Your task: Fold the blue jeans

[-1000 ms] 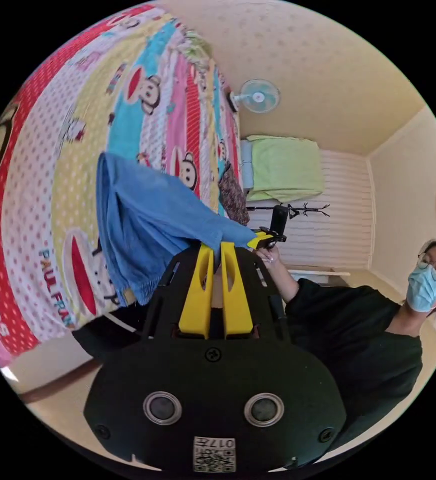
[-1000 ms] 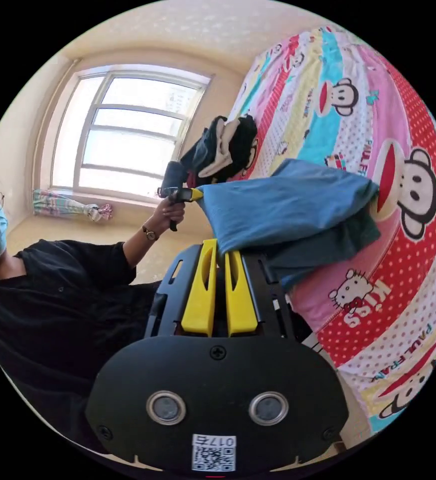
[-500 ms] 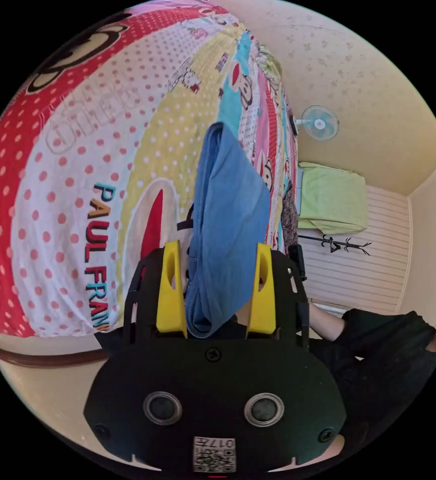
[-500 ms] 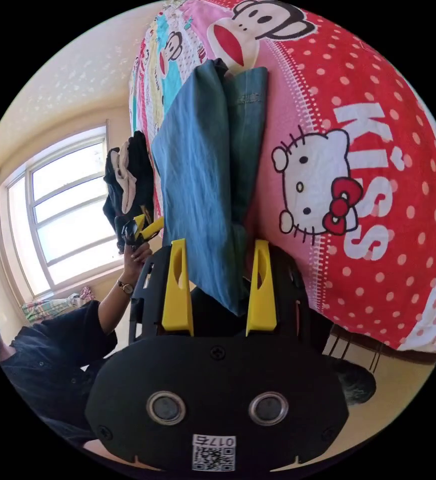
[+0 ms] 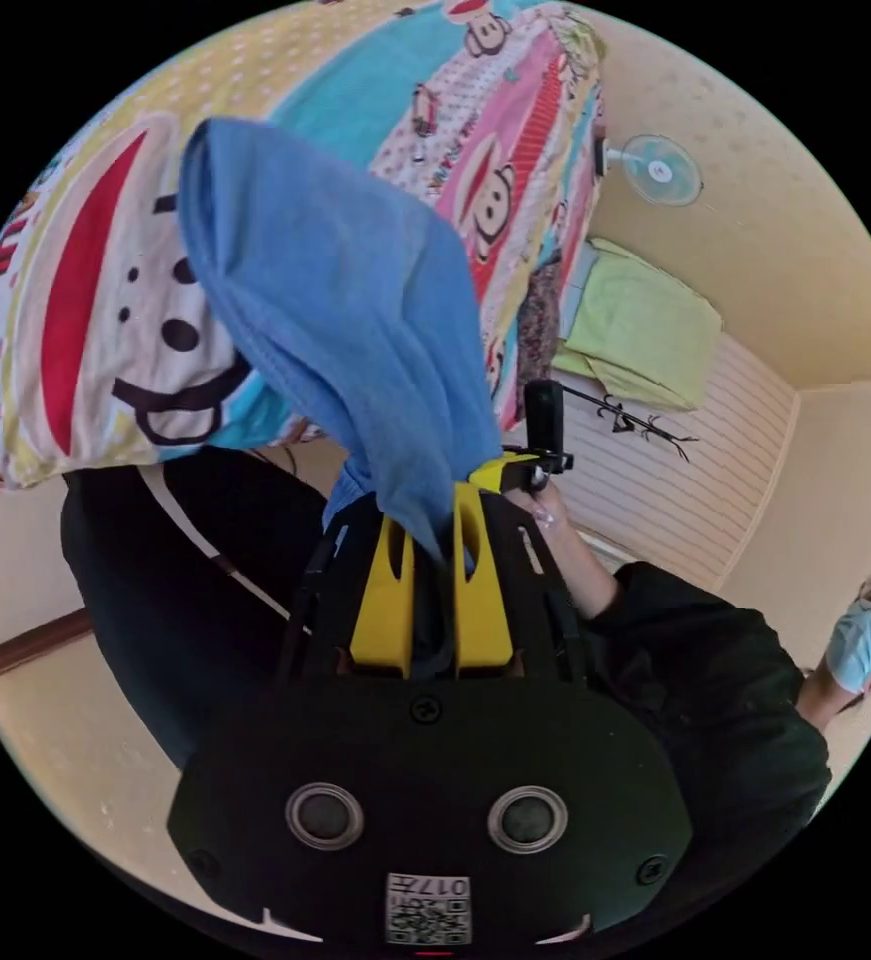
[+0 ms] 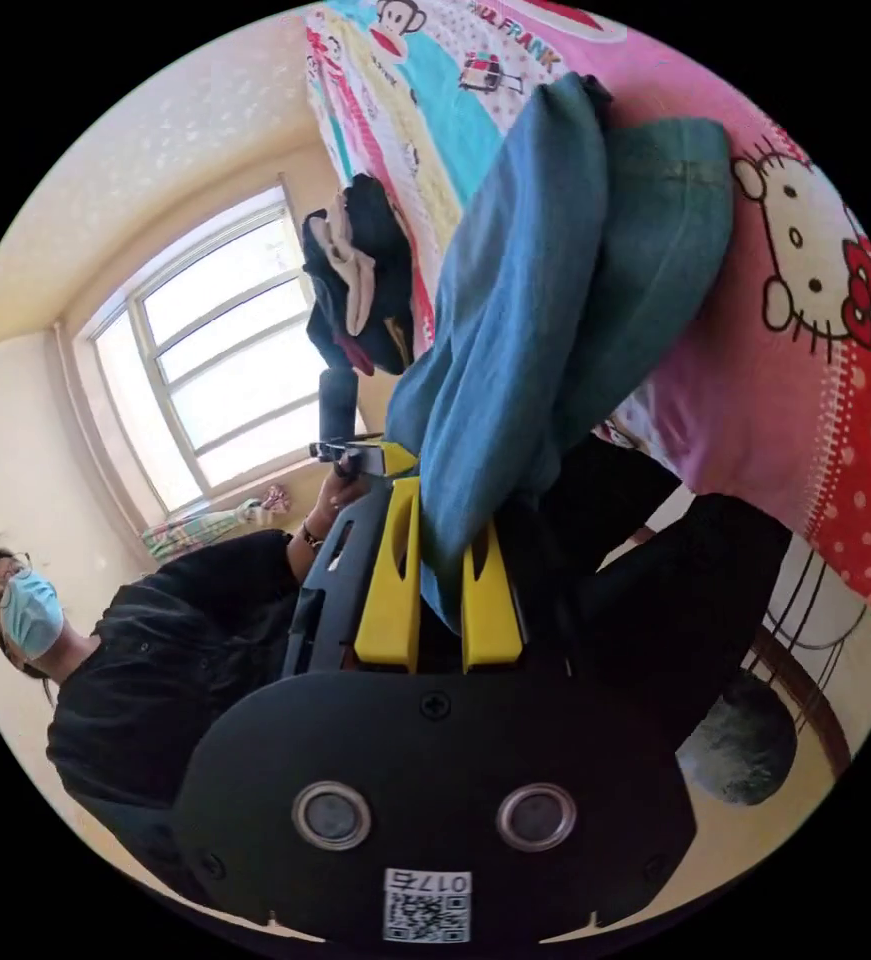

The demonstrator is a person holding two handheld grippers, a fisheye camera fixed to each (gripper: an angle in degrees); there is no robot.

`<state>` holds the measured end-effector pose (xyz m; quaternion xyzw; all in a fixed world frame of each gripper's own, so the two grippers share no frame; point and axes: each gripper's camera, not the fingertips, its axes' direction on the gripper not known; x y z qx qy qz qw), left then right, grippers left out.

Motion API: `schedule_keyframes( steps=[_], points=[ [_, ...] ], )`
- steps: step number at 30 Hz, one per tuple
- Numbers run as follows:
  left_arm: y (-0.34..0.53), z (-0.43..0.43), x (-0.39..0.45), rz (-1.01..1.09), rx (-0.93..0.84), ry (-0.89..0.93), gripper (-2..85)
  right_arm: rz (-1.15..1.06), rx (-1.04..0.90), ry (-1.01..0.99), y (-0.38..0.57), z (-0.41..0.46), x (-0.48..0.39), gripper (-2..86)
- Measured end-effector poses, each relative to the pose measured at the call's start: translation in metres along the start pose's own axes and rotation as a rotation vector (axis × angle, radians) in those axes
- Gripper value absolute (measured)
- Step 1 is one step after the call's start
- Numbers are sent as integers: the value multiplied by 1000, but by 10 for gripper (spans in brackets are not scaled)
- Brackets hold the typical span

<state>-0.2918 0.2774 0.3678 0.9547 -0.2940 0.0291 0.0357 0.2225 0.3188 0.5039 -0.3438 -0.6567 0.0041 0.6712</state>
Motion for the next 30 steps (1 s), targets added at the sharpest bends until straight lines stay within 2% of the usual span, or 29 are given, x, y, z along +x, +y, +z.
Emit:
schedule_keyframes(
  steps=[2,6,8,11,13,15,17,18,20,21,23,24,26,30],
  points=[
    [-1,-18,67,97,37,105,59,-125,82,-113,18,-45,-34,44],
    [-27,-9,177,268,-13,151,59,-335,141,-138,42,-106,-91,44],
    [-48,19,252,400,-72,144,59,-452,196,-48,65,-146,-131,46],
    [-74,72,322,522,-157,149,60,-526,280,82,100,-195,-160,48],
    [-94,114,340,516,-213,102,63,-480,344,167,118,-223,-157,52],
    [-117,154,334,431,-252,18,77,-339,434,272,132,-249,-135,62],
    [-141,187,294,330,-295,-134,79,-24,591,393,160,-280,-81,77],
    [-145,190,278,311,-315,-178,73,64,622,420,169,-285,-66,80],
    [-145,170,187,88,-369,-300,18,387,703,442,212,-287,-5,71],
    [-140,156,161,15,-365,-313,15,444,714,431,223,-283,9,65],
    [-100,62,71,-215,-244,-374,1,575,756,331,264,-251,58,38],
    [-85,32,54,-262,-195,-401,-3,597,767,293,273,-240,69,33],
    [-3,-90,6,-471,-3,-531,-8,661,818,149,302,-190,104,16],
    [152,-236,-22,-785,258,-560,-9,790,799,64,307,-117,131,7]
  ],
)
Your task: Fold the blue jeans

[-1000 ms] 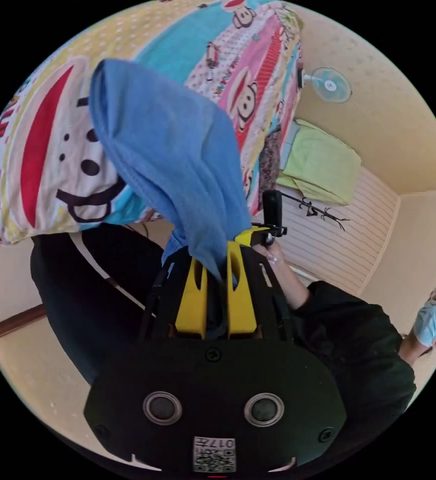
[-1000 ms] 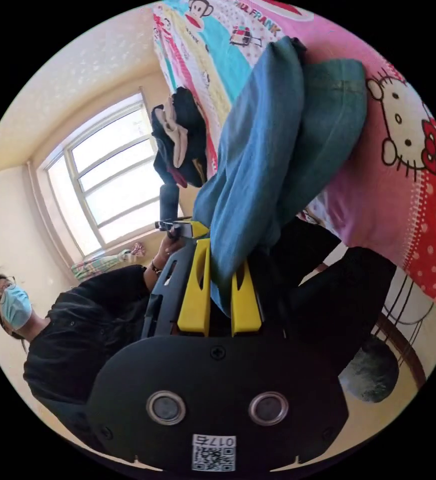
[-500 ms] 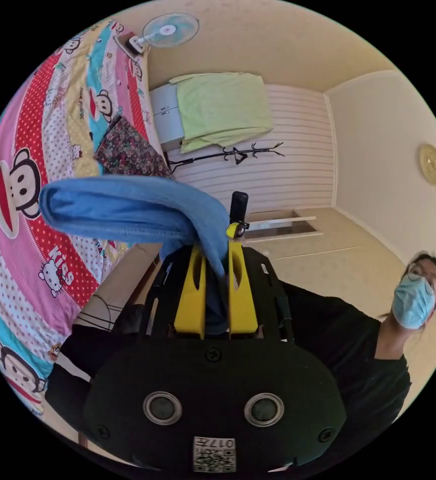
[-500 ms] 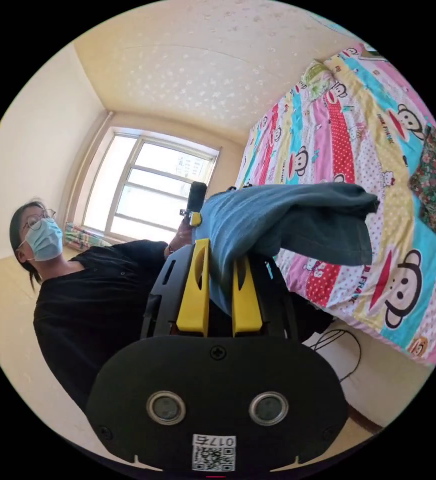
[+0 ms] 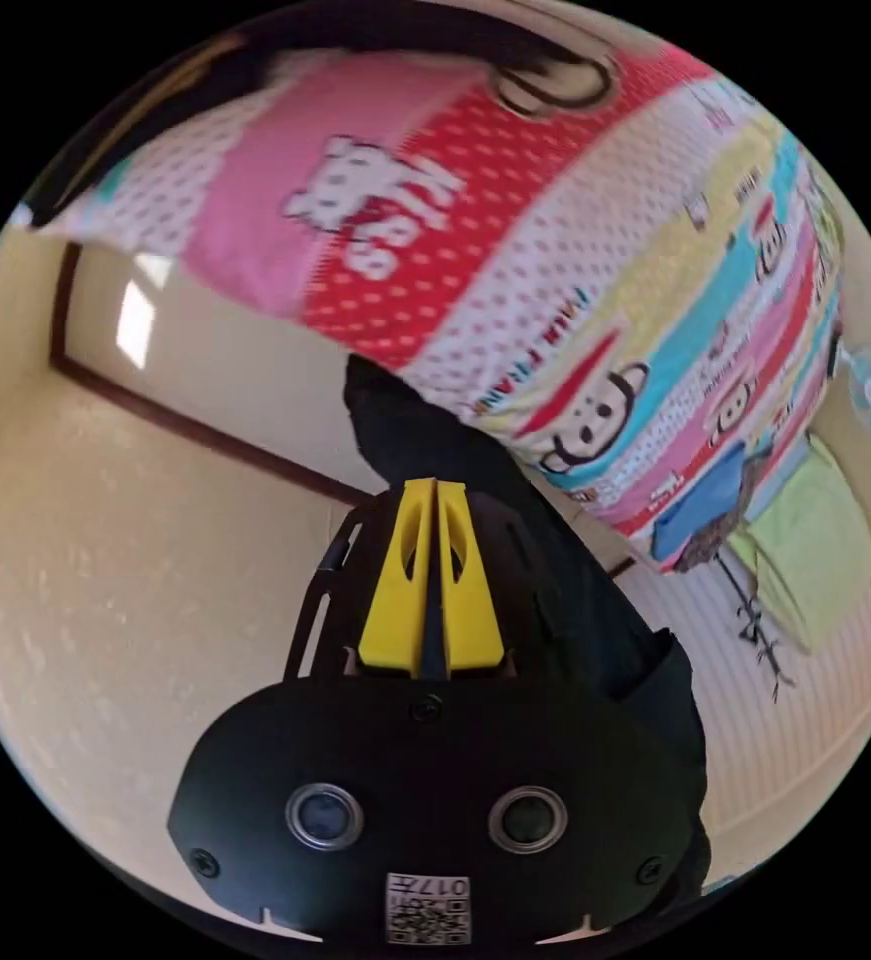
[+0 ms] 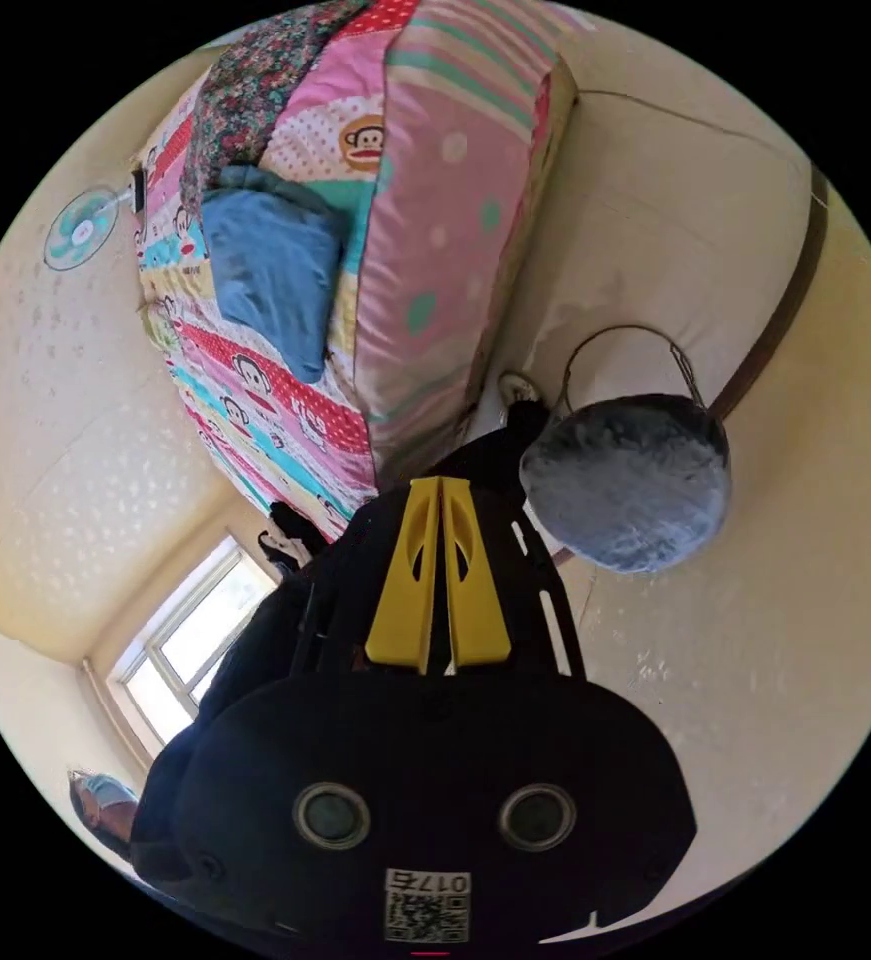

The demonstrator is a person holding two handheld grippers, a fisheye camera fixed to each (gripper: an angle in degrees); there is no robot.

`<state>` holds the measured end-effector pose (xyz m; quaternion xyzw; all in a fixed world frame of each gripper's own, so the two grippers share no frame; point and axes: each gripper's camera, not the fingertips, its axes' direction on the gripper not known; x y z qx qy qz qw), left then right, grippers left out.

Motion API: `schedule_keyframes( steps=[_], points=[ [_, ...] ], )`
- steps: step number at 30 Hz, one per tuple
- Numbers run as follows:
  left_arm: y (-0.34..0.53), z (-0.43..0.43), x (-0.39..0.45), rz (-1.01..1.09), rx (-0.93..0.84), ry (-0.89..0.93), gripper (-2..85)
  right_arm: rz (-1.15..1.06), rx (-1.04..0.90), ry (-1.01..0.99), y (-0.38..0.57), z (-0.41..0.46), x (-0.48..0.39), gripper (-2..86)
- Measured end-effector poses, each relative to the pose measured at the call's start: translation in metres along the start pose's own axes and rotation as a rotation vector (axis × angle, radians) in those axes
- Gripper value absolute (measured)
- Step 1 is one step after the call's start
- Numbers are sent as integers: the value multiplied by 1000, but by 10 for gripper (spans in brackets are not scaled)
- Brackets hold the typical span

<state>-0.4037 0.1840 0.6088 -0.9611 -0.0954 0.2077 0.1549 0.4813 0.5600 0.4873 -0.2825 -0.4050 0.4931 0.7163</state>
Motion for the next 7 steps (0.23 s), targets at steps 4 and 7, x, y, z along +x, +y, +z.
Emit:
schedule_keyframes(
  steps=[4,7],
  points=[
    [56,-59,-123,-199,158,154,-9,-75,-98,66,3,67,-39,4],
    [73,-54,-152,-166,257,272,-8,-227,-125,124,-11,110,-115,5]
  ],
)
